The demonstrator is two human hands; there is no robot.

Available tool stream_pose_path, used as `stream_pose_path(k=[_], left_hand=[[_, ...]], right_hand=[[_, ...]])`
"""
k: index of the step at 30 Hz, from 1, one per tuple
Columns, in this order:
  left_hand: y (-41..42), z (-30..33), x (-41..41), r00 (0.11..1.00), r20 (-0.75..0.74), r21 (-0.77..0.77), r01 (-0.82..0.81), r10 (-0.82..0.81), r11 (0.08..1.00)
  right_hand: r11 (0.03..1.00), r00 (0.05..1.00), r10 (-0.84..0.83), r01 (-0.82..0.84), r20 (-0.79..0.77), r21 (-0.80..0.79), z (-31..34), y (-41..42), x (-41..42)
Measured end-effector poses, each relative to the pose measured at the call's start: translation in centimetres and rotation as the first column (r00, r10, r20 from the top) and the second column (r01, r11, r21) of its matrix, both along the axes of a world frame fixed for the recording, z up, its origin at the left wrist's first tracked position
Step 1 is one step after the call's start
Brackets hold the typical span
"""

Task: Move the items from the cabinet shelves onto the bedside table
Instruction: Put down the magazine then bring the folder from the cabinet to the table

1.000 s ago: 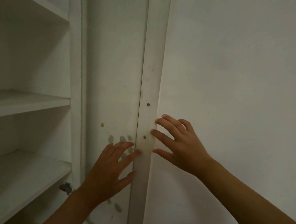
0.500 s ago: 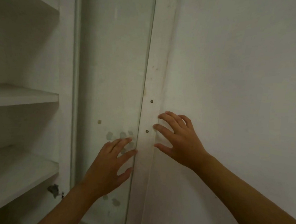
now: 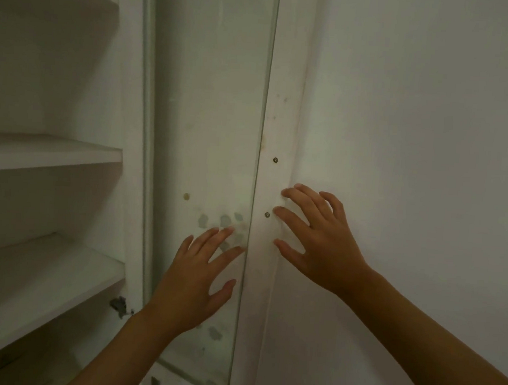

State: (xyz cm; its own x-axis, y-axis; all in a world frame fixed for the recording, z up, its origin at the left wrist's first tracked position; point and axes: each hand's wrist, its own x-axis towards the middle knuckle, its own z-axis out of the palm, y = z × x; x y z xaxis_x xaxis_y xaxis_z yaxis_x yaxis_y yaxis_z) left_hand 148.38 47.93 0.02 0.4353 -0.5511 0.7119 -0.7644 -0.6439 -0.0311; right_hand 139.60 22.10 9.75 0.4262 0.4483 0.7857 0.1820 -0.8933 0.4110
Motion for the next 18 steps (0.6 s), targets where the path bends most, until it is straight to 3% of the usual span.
stream_pose_path(k=[7,18], left_hand=[[6.2,-1.1,-1.7,0.993,-0.109,-0.016,-0.056,0.054,0.998],[20.6,-5.6,-5.1,0.925,-0.335,-0.019,-0.195,0.178,0.981]], right_hand=[[0.999,0.998,0.037,-0.039,-0.055,-0.028,-2.4,5.0,-0.1],[0.991,0.954,0.129,-0.113,-0.271,0.074,-7.4,16.4,0.9]])
